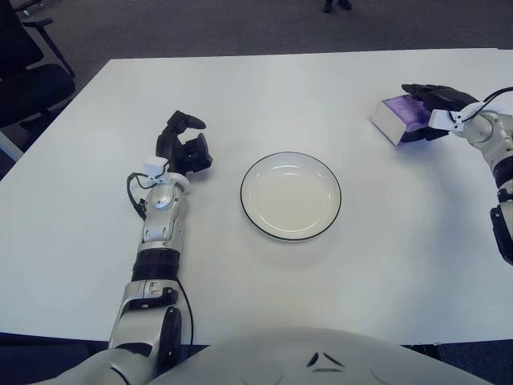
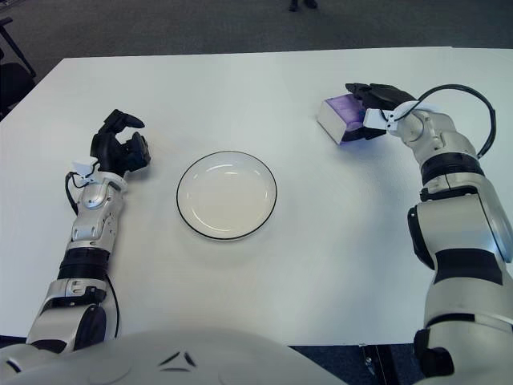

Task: Put the tissue paper into the plate.

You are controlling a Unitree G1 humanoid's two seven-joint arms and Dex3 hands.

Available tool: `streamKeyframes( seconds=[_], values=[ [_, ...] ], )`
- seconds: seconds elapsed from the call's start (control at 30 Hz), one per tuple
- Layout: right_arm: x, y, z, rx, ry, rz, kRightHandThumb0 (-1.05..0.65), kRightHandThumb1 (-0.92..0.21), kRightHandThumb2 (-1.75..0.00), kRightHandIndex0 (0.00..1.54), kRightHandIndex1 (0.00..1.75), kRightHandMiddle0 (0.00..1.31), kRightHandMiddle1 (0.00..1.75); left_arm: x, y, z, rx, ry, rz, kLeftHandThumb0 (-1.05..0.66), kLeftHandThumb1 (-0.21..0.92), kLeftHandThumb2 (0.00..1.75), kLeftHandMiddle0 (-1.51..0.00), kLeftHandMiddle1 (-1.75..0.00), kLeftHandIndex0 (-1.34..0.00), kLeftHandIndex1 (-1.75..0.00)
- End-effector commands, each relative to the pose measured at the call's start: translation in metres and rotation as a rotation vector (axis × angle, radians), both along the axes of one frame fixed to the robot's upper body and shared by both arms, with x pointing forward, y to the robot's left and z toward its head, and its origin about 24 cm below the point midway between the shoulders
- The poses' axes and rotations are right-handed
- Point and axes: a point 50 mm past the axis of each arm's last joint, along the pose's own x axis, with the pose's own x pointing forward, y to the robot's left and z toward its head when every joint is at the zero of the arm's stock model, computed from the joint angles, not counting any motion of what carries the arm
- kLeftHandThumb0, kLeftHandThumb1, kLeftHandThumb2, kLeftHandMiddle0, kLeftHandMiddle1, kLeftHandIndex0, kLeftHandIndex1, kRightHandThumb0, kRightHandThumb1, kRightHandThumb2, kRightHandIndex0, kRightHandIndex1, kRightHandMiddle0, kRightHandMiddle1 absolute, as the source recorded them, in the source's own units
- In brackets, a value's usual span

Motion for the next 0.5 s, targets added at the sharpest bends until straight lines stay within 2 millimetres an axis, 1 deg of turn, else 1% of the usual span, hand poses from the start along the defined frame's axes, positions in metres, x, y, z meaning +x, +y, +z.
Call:
streamKeyframes(
  seconds=[0.0,0.27,0.47],
  values=[
    [0.0083,0.0141,0.0238,0.003,-0.061,0.057,-0.96,-0.78,-0.2,0.0,0.0,0.0,0.0,-0.054,-0.0074,-0.0878,-0.096,0.319,0.049,-0.47,0.34,1.29,-1.3,-1.75,-0.59,-1.75],
    [0.0099,0.0175,0.0291,-0.032,-0.058,0.078,-0.99,-0.8,-0.21,0.0,0.0,0.0,0.0,-0.0538,-0.0083,-0.0877,-0.106,0.316,0.058,-0.47,0.34,1.29,-1.3,-1.75,-0.6,-1.75],
    [0.0114,0.02,0.0252,-0.044,-0.031,0.075,-1.01,-0.81,-0.21,0.0,0.0,0.0,0.0,-0.0541,-0.0079,-0.0877,-0.092,0.309,0.058,-0.47,0.35,1.28,-1.3,-1.75,-0.59,-1.75]
  ],
)
